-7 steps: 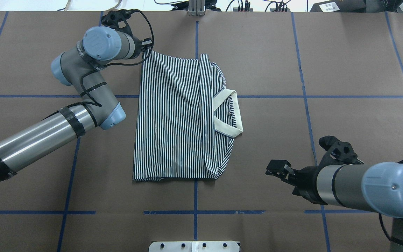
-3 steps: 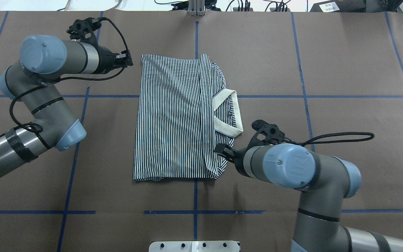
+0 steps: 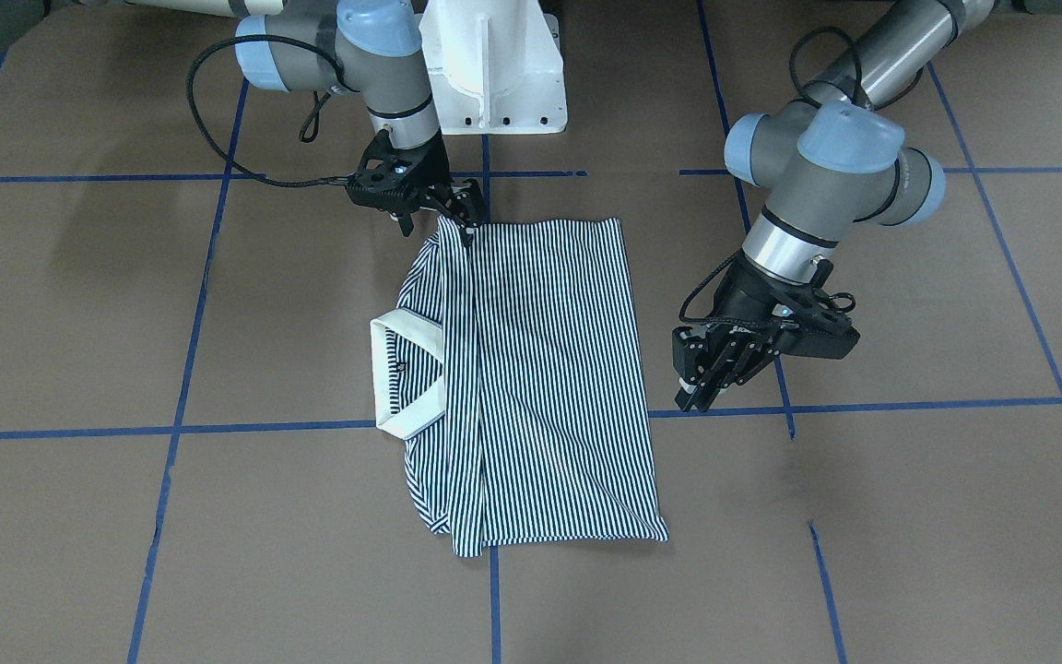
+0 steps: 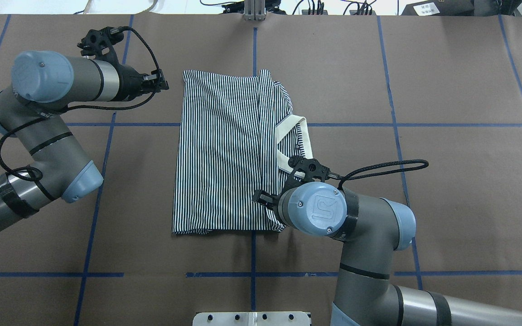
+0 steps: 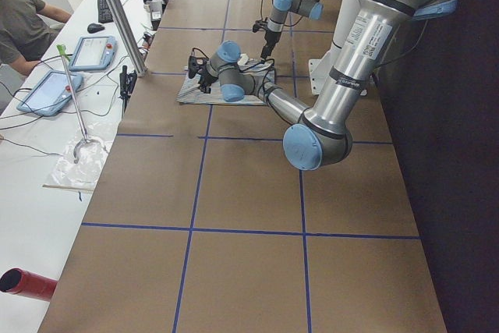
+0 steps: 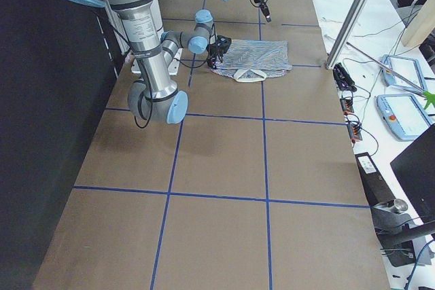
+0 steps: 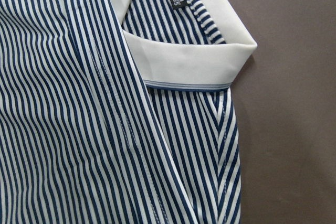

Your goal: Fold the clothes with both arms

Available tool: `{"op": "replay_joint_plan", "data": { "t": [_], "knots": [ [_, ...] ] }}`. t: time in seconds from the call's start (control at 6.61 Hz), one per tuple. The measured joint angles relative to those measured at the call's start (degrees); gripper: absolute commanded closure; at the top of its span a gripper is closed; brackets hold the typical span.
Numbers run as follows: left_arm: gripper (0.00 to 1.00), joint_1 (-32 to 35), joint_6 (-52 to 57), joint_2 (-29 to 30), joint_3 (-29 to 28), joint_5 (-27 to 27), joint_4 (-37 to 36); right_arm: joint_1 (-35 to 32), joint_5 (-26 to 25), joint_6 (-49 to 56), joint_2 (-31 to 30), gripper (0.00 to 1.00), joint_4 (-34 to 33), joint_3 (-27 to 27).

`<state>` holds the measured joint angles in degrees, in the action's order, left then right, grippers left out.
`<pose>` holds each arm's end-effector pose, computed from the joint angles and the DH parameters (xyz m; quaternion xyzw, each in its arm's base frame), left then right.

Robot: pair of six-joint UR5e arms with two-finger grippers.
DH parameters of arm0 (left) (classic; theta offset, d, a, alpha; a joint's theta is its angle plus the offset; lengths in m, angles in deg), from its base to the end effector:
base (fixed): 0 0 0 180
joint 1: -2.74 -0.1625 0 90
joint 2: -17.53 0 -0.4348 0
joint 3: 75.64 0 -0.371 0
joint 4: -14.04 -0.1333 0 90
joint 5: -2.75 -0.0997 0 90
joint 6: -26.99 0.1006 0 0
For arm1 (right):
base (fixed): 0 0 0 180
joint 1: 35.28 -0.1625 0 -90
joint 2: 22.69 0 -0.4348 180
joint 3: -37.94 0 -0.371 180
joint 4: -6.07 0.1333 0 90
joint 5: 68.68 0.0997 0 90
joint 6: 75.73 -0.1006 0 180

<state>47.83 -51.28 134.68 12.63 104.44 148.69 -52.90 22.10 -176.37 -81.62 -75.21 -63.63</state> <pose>0.3860 -0.5472 0.3300 0.1984 0.5420 -0.1778 0.7971 -0.5683 -0.3189 0.2685 0.0203 -0.4329 0.2171 0.8747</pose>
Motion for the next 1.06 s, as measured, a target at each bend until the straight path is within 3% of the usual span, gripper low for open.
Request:
{"op": "replay_joint_plan", "data": {
  "t": [0.15, 0.45, 0.6, 0.91, 1.06],
  "knots": [
    [0.68, -0.1, -0.1, 0.0, 0.0, 0.0, 0.0, 0.2, -0.1, -2.5, 0.2, 0.29, 0.0, 0.7],
    [0.68, -0.2, -0.1, 0.2, 0.1, 0.0, 0.0, 0.7, -0.2, -5.7, -0.2, 0.3, -0.1, 1.8],
    [0.68, -0.2, -0.6, 0.3, 0.1, 0.0, -0.1, 1.0, -0.2, -6.8, -0.4, 0.37, -0.2, 2.0],
    [0.68, -0.3, -1.8, 0.6, 0.1, 0.0, -0.1, 1.6, -0.3, -8.6, -0.5, 1.0, -0.5, 2.1],
    [0.68, -0.3, -2.0, 0.6, 0.1, 0.0, -0.1, 1.7, -0.2, -8.9, -0.3, 1.0, -0.6, 2.1]
  ]
}}
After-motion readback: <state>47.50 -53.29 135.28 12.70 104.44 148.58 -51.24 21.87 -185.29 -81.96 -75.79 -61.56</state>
